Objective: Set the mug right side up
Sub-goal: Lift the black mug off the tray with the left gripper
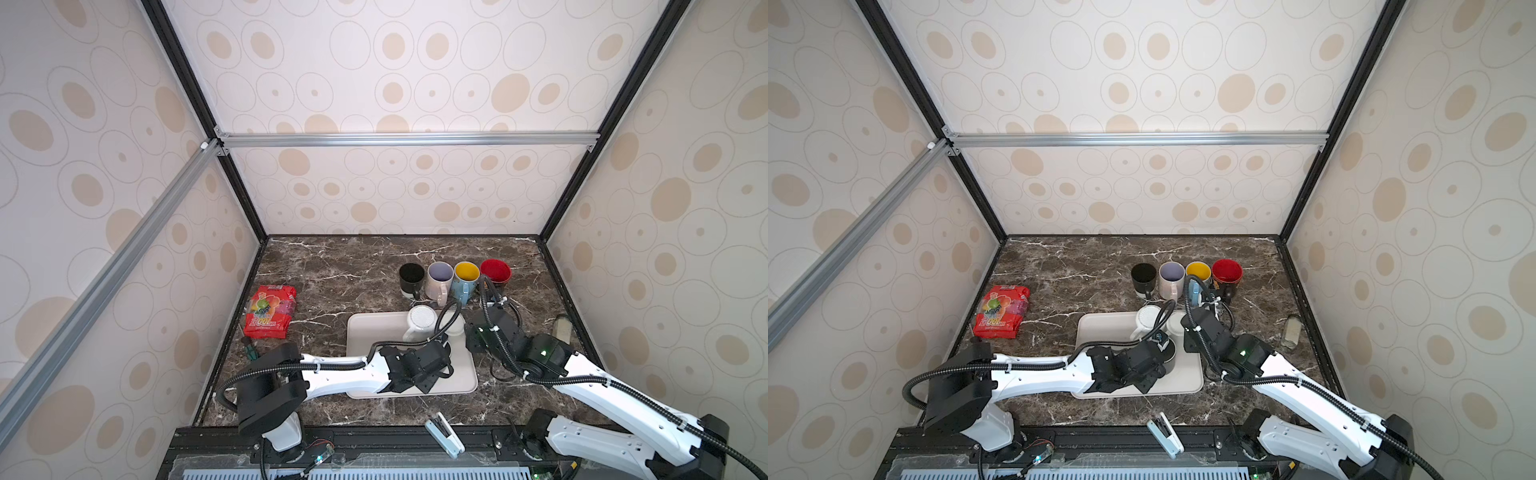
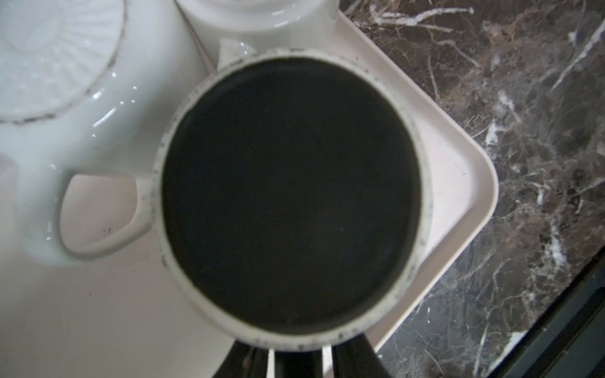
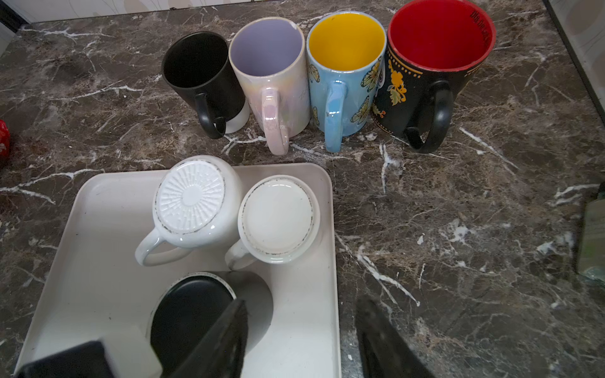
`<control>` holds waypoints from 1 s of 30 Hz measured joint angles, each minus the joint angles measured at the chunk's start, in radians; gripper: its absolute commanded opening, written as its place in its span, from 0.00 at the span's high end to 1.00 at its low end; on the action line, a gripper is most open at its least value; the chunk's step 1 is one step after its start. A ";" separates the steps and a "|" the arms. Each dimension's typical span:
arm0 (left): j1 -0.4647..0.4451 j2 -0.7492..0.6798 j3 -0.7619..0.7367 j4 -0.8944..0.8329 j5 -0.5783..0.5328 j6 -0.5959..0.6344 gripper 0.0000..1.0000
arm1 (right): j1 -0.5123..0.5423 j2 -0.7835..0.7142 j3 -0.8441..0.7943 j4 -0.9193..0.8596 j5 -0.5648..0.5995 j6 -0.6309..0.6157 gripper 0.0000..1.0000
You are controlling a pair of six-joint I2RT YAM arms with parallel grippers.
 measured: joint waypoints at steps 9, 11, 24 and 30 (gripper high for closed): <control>0.001 0.006 0.014 -0.011 -0.010 0.000 1.00 | 0.000 0.000 -0.020 0.026 -0.030 0.008 0.45; 0.001 0.006 0.014 -0.015 -0.014 0.000 1.00 | 0.000 0.000 -0.020 0.026 -0.034 0.008 0.45; -0.004 -0.144 -0.001 -0.108 -0.002 0.006 1.00 | 0.000 -0.127 -0.050 0.048 -0.042 0.007 0.45; -0.003 -0.340 -0.006 -0.136 0.036 -0.011 1.00 | 0.000 -0.192 -0.105 0.125 -0.099 -0.023 0.44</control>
